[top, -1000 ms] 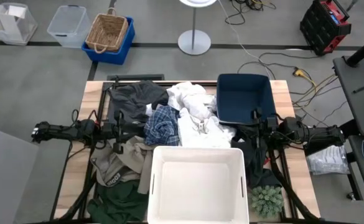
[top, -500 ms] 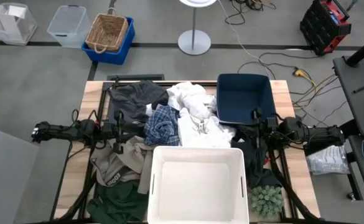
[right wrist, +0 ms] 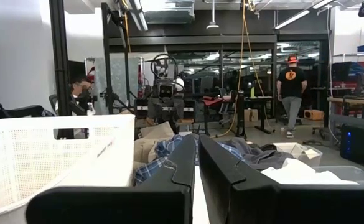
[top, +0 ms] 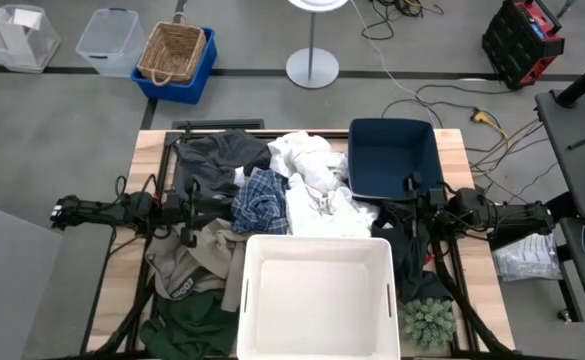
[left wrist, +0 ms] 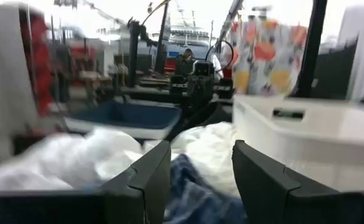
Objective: Sort clothes
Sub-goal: Adjust the clothes
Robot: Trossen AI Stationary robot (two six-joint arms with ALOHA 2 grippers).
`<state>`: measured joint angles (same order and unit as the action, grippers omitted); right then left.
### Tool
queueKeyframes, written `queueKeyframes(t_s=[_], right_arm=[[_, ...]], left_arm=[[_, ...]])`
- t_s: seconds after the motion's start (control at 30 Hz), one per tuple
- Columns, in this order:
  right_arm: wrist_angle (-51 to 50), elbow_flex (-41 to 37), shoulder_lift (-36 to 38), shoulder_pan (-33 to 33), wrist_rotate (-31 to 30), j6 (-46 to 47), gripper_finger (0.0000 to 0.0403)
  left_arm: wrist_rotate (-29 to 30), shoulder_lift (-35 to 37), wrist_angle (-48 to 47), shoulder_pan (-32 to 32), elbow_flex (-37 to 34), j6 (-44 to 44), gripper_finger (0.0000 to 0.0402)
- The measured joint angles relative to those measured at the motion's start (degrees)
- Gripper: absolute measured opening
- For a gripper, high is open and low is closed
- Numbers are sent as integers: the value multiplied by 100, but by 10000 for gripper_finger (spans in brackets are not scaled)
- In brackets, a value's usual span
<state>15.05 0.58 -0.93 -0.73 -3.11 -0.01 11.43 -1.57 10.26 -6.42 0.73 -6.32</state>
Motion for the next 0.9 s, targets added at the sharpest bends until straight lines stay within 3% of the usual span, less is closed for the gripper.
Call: queueKeyframes(t_s=[0.07,0.17,0.47,0.63,0.9], right_arm=[[2,1,-1,0,2,102,13],[55,3,0,3,-90,1238,13],[-196,638,-116,13,-295,937,13],[-1448,1729,-691,13,-302,997,13],[-3839,3856,-2321,12,-553,1362,13]], left_arm=[[73,0,40,7,0,-450,153],[315,0,170,9,0,-565,153],[615,-2,325,9,2,-611,153],[655,0,415,15,2,-335,153],[657,-2,360,15,2,-504,153]])
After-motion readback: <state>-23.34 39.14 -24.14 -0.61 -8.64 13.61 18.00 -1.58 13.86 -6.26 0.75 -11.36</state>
